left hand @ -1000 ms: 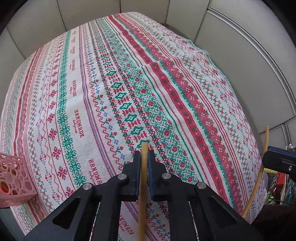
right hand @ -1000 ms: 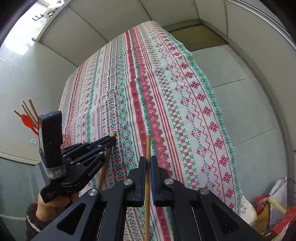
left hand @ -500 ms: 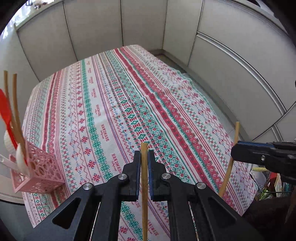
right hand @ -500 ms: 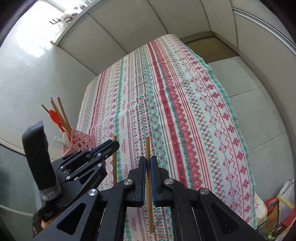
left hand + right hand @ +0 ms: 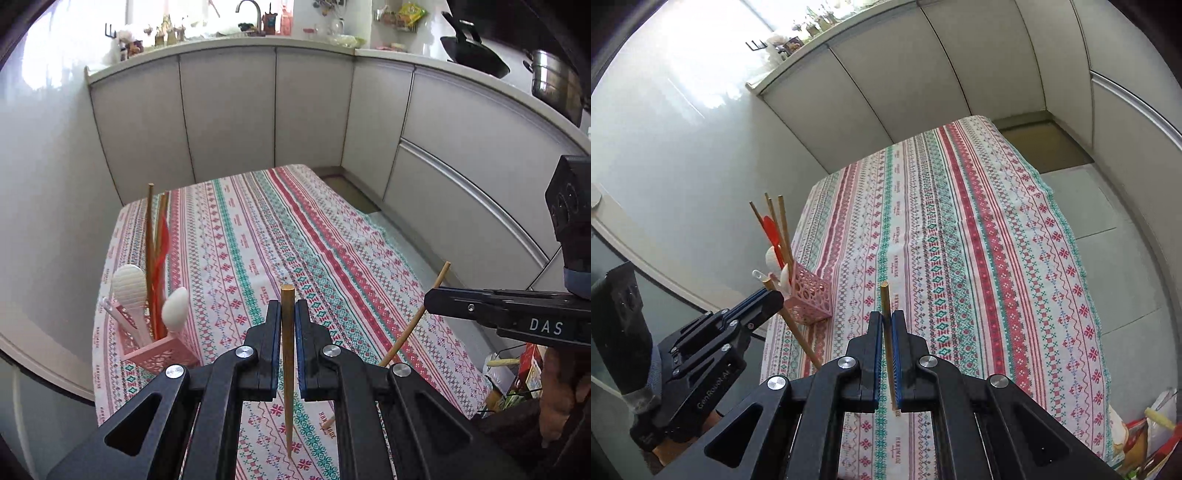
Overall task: Organize utensils
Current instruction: 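Carry both chopsticks over the pink basket and insert them upright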
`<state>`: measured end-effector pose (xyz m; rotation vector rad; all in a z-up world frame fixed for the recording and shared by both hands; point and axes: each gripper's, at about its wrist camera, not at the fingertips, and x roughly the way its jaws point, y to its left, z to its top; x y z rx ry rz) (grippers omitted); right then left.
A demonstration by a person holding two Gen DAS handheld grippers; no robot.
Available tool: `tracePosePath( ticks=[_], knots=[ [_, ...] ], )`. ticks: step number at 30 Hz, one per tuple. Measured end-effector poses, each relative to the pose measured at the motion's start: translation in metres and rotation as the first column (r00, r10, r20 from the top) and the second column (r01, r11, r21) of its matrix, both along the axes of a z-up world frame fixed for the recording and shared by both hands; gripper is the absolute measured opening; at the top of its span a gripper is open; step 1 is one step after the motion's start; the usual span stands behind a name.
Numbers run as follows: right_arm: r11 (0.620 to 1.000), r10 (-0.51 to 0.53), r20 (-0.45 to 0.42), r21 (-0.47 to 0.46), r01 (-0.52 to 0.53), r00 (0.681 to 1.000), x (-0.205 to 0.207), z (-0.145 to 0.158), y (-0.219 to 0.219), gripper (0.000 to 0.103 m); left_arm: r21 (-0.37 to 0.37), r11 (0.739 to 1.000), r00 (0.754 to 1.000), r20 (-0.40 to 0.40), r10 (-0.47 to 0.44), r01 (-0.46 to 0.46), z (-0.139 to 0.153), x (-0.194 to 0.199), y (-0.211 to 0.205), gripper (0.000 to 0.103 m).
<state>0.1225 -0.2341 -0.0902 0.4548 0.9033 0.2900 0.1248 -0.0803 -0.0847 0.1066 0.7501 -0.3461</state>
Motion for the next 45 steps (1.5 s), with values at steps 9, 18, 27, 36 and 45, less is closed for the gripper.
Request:
tracePosePath(
  ticks=[9,18,27,36,45],
  knots=[
    [0.998,0.002,0.108,0.068,-0.009,0.994,0.003,0.033,0.016,0.005,-0.053,0.997,0.985,0.161,0.056,-0.048,0.055,-0.025,0.035,0.007],
    [0.988,-0.002,0.177,0.151,-0.025,0.984,0.013,0.059,0.033,0.005,-0.076,0.989,0.932,0.331,0.147,-0.129,0.109,-0.040,0.069,0.007],
    [0.971,0.024,0.220,0.227,-0.075,0.975,0.030,0.073,0.052,0.005,-0.076,0.976,0.888,0.405,0.218,-0.205,0.121,-0.013,0.099,0.007],
    [0.963,-0.005,0.268,0.261,-0.068,0.963,0.052,0.076,0.063,0.005,0.053,0.973,0.886,0.427,0.182,-0.226,0.087,0.026,0.093,0.007],
    [0.975,0.009,0.301,0.211,-0.076,0.954,0.079,0.064,0.087,0.005,0.045,0.974,0.926,0.324,0.195,-0.221,0.057,0.064,0.099,0.007]
  ],
)
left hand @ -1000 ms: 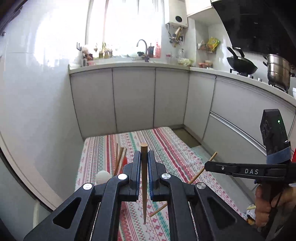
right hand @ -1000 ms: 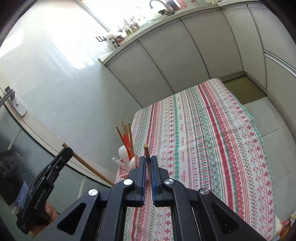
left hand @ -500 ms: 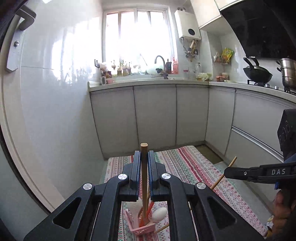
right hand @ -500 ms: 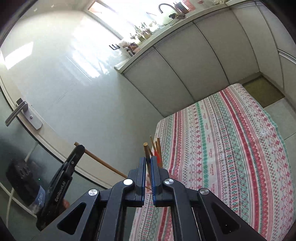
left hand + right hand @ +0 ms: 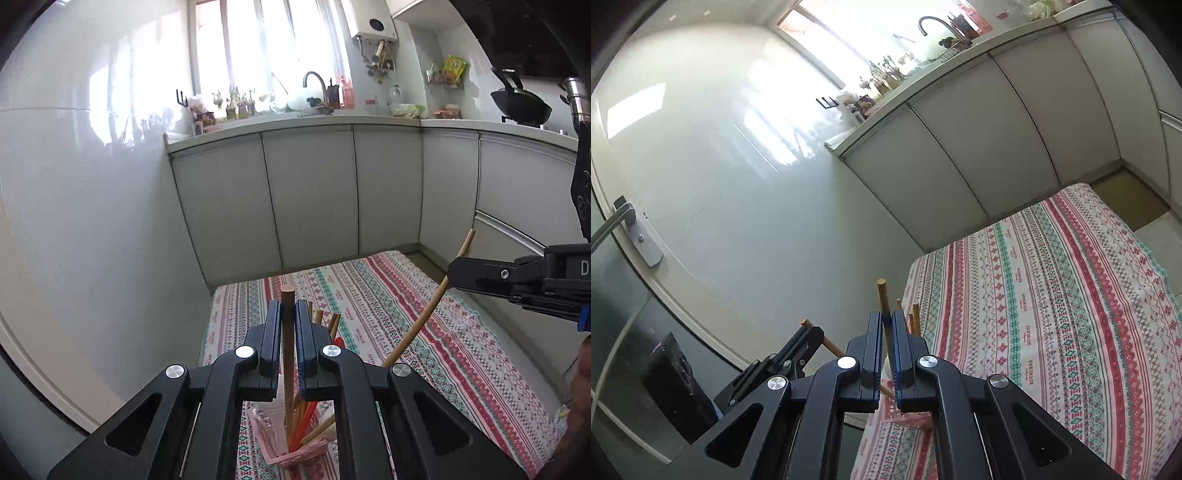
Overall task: Organize utensils
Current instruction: 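Carry both chopsticks over the pink basket and insert them upright, then open both tools to release the chopsticks into the basket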
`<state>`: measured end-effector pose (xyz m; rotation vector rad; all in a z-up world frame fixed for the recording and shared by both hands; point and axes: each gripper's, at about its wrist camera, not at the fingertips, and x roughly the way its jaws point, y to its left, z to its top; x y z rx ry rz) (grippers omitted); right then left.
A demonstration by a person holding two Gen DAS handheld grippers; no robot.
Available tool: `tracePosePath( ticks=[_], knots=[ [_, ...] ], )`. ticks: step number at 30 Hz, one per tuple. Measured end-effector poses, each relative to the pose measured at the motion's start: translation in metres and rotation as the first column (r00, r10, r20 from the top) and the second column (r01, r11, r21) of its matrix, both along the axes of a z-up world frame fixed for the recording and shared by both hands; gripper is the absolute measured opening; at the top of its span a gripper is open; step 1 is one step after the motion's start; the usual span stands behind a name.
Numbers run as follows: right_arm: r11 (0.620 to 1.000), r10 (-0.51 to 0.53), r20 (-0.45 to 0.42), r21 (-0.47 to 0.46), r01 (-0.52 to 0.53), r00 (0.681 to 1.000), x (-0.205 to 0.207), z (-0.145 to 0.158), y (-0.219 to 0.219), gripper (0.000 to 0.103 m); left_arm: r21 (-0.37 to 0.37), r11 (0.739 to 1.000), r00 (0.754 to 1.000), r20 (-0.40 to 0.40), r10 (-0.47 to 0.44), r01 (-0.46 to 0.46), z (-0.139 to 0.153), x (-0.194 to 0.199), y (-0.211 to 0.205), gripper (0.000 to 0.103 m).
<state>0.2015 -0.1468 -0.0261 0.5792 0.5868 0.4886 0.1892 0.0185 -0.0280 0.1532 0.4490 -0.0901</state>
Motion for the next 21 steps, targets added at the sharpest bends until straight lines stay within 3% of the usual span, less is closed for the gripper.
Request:
tracePosePath(
  ticks=[5,13,18,21],
  knots=[
    [0.998,0.017,-0.016,-0.059,-0.018,1.000,0.013,-0.014,0.019,0.005,-0.033,0.999,0.999,-0.038,0.004,-0.005,-0.010,0.011,0.004,0.008],
    [0.994,0.063,-0.041,-0.089,-0.066,0.997,0.015,-0.025,0.034,0.009,-0.159,0.987,0.992,-0.122,-0.022,0.002,-0.020,0.027,0.014,0.012],
    [0.993,0.054,-0.036,-0.102,-0.058,0.998,0.002,-0.015,0.021,0.017,-0.232,0.972,0.983,-0.180,-0.017,-0.026,-0.021,0.022,0.023,0.044],
    [0.989,0.035,-0.043,-0.144,-0.041,0.998,-0.011,-0.008,0.010,0.017,-0.266,0.962,0.973,-0.230,-0.010,-0.053,-0.021,0.013,0.030,0.051]
  ],
)
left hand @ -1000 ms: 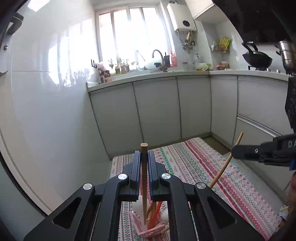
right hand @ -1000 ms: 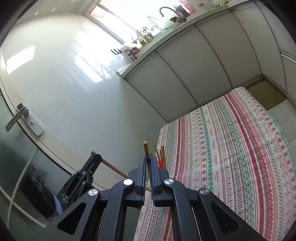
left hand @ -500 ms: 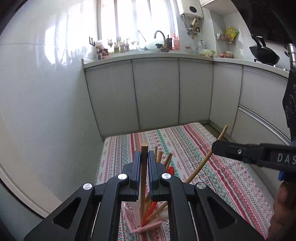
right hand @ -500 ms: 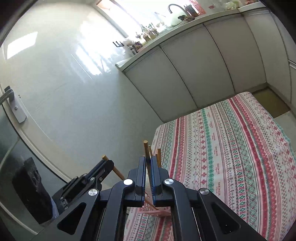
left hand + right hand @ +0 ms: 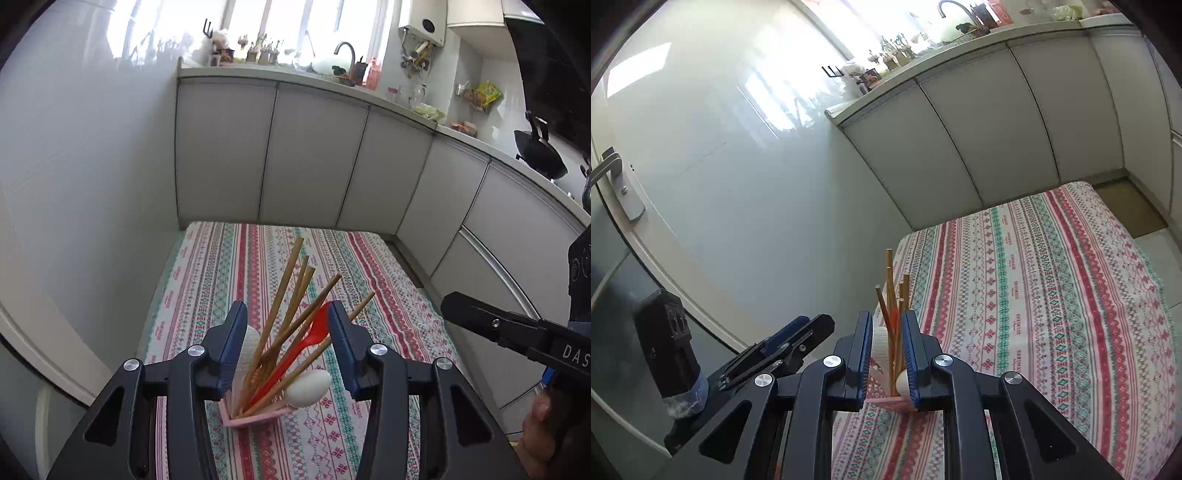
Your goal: Organize utensils
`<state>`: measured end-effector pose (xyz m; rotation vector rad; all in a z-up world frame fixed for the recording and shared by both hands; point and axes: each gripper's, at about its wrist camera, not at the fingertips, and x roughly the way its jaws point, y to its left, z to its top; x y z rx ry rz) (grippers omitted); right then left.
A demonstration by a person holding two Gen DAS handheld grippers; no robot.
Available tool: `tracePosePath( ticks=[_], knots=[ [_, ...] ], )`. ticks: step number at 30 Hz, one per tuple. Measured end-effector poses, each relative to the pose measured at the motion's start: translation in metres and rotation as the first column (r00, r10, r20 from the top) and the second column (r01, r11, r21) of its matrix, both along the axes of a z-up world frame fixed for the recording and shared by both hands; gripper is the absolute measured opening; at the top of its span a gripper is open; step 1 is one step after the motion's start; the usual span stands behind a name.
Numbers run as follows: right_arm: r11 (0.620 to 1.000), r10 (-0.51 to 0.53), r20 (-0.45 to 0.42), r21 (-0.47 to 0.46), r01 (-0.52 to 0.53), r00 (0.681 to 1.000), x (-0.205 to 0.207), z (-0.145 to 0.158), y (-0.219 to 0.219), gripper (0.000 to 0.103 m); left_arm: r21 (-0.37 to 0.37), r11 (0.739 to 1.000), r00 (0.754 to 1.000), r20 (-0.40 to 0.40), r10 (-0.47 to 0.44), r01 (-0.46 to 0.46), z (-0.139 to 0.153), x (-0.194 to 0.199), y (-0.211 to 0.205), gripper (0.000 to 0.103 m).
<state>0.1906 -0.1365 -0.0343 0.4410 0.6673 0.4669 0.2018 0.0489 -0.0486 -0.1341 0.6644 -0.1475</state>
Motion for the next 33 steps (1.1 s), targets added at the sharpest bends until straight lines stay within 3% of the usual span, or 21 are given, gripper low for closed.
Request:
tracePosePath(
  ticks=[5,10,11,13,14,17,21,26,33],
  knots=[
    [0.997,-0.036,-0.011,-0.075,0.035,0.999,-0.026,0.009,-0.022,0.018,0.011,0.999,0.996,-0.073,0.049,-0.048,0.000,-0.027,-0.003,0.074],
    [0.982,-0.082,-0.002,-0.174,0.080,0.997,-0.060,0.020,-0.039,0.022,0.067,0.994,0.993,-0.078,0.093,-0.087,0.014,-0.065,-0.020,0.088],
    [0.978,-0.089,-0.006,-0.188,0.086,0.996,-0.067,0.021,-0.043,0.027,0.079,0.993,0.993,-0.072,0.099,-0.093,0.018,-0.074,-0.023,0.093],
    [0.975,-0.105,-0.001,-0.199,0.103,0.994,-0.081,0.024,-0.052,0.079,0.103,0.989,0.992,-0.059,0.108,-0.101,0.026,-0.092,-0.030,0.098],
    [0.972,-0.111,0.013,-0.207,0.112,0.994,-0.089,0.026,-0.056,0.082,0.123,0.987,0.993,-0.045,0.110,-0.104,0.031,-0.102,-0.035,0.101],
    [0.955,-0.134,0.022,-0.264,0.135,0.991,-0.109,0.032,-0.063,0.082,0.160,0.981,0.994,-0.008,0.112,-0.109,0.040,-0.128,-0.048,0.103],
    [0.935,-0.173,-0.001,-0.316,0.164,0.985,-0.131,0.032,-0.072,0.088,0.170,0.981,0.995,-0.018,0.095,-0.091,0.042,-0.153,-0.061,0.103],
    [0.885,-0.238,0.026,-0.406,0.228,0.971,-0.149,0.035,-0.075,0.097,0.194,0.976,0.995,-0.003,0.098,-0.096,0.047,-0.176,-0.071,0.103],
    [0.844,-0.254,0.073,-0.471,0.258,0.964,-0.162,0.038,-0.068,0.103,0.167,0.980,0.994,0.016,0.108,-0.109,0.055,-0.187,-0.071,0.103]
  ],
)
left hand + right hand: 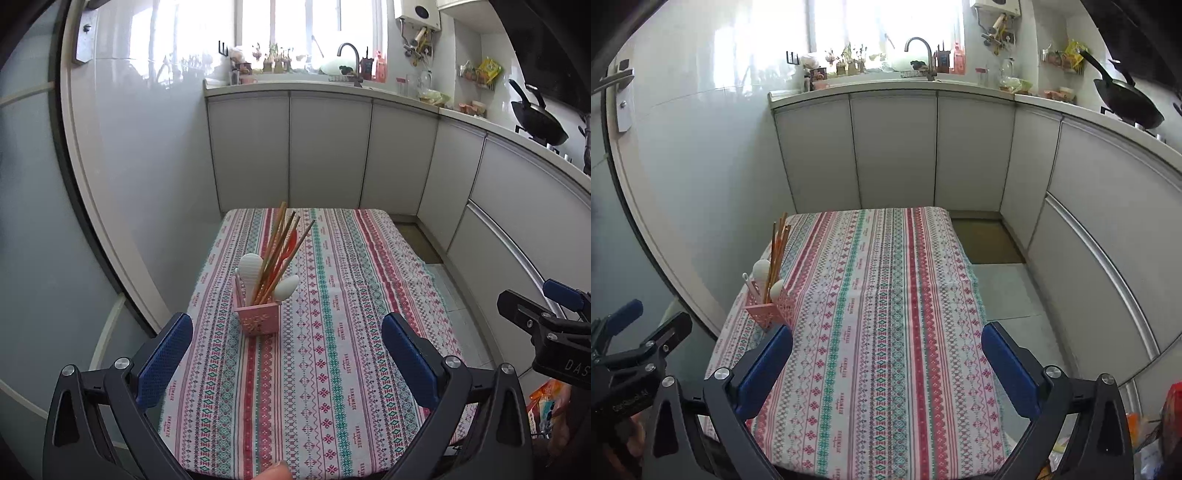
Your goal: Organize utensils
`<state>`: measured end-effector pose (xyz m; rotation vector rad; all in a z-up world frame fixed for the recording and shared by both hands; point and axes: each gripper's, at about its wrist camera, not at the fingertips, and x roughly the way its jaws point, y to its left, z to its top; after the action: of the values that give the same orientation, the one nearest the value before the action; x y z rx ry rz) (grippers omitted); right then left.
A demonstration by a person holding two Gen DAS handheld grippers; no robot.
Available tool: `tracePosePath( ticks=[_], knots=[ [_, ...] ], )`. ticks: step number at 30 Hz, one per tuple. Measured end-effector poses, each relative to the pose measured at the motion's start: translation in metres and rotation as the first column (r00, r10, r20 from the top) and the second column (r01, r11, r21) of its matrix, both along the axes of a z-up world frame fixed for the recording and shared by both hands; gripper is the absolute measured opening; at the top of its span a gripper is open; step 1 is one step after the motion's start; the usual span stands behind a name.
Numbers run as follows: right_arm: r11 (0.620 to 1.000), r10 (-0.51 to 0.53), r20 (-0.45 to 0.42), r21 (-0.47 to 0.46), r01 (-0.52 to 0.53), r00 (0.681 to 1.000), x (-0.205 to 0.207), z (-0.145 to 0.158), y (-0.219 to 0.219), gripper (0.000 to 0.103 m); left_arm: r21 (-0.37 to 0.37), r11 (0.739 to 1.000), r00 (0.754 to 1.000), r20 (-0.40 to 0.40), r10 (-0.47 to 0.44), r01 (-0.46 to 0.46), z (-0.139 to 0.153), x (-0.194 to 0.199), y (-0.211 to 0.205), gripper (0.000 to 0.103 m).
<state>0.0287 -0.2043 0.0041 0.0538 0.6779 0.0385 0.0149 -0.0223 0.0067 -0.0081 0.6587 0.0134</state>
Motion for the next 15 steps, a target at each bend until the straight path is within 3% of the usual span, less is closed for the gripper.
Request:
tracePosePath(
  ticks=[15],
  knots=[
    [1.000,0.014,-0.023,-0.011,-0.015,1.000,0.0036,-0.0048,0.0049,0.103,-0.023,1.000,1.000,-0.019,-0.016,0.016,-0.0057,0.0083,0.0033,0.103]
  ],
)
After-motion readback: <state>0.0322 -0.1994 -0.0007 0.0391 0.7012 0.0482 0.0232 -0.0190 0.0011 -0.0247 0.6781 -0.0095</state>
